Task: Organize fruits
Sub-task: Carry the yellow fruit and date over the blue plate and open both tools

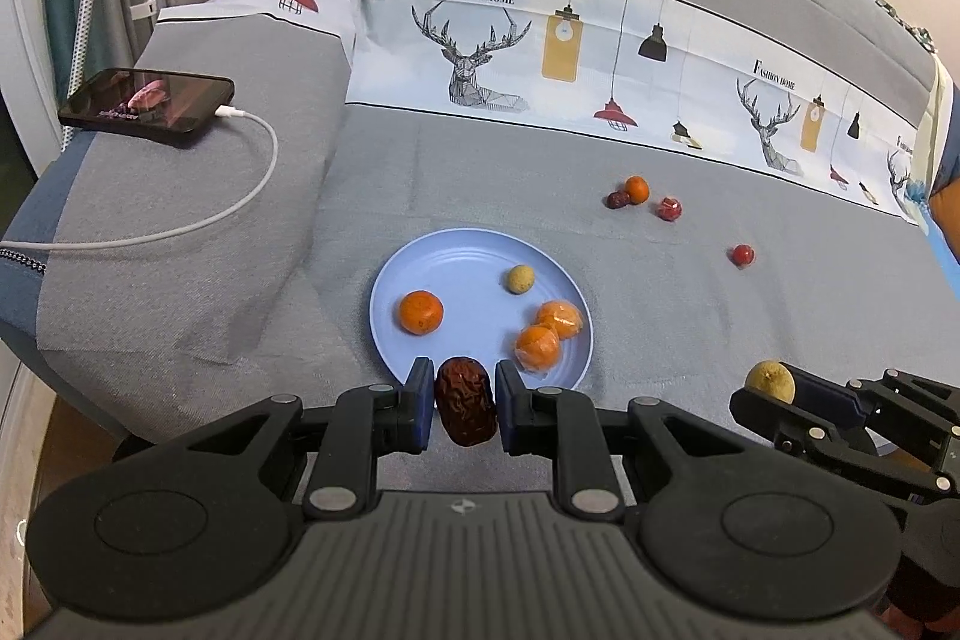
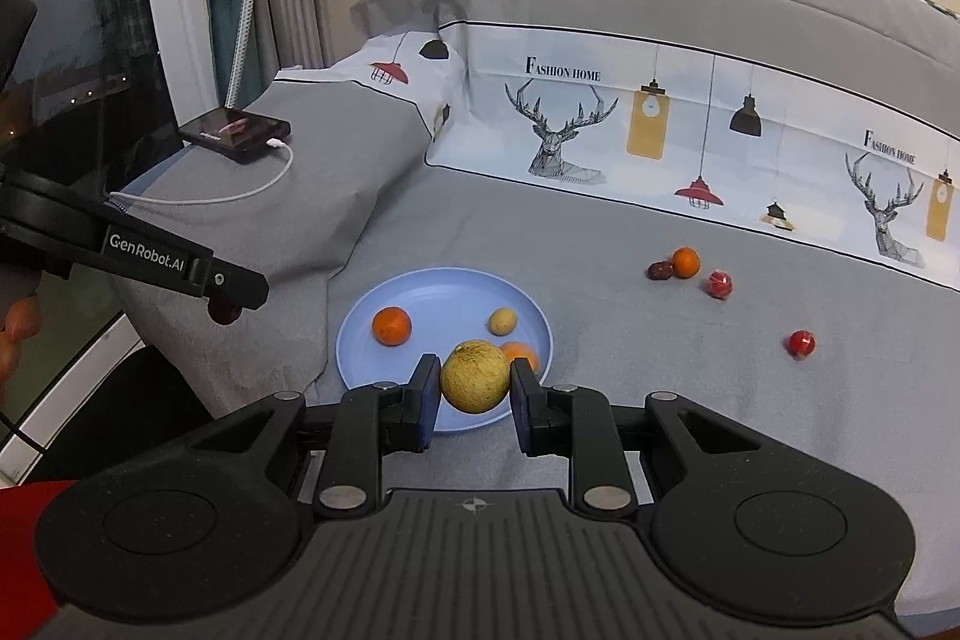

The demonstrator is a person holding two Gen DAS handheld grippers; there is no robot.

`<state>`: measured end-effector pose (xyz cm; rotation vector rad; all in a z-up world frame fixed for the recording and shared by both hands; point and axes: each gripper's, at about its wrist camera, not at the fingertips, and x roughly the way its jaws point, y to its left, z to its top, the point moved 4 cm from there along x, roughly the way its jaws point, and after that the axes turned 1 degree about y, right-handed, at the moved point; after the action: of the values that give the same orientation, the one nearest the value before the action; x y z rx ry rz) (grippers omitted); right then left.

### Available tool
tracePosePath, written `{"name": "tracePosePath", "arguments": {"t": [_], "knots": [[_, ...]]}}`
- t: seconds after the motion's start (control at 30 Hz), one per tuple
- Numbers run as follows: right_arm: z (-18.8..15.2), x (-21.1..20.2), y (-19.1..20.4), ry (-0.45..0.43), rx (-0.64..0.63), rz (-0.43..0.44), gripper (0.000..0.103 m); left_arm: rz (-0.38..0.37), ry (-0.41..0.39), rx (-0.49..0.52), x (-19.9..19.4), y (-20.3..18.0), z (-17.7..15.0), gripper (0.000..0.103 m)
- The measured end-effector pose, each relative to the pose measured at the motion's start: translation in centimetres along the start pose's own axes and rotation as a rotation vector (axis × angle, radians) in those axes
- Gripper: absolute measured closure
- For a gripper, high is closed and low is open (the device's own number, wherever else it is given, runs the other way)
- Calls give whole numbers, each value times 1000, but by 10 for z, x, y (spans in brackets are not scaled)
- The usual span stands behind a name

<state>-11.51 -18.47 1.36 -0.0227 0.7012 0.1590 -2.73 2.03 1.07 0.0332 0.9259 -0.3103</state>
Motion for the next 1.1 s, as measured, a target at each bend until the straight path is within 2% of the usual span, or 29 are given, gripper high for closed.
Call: {"name": "tracePosePath", "arguments": {"t": [0.67, 1.1], "knots": [[0, 12, 0, 30, 0, 1, 77, 9, 25, -26, 16, 11, 2, 80], [6, 32, 2, 39, 5, 6, 77, 24, 17, -29, 32, 17, 21, 80]]}}
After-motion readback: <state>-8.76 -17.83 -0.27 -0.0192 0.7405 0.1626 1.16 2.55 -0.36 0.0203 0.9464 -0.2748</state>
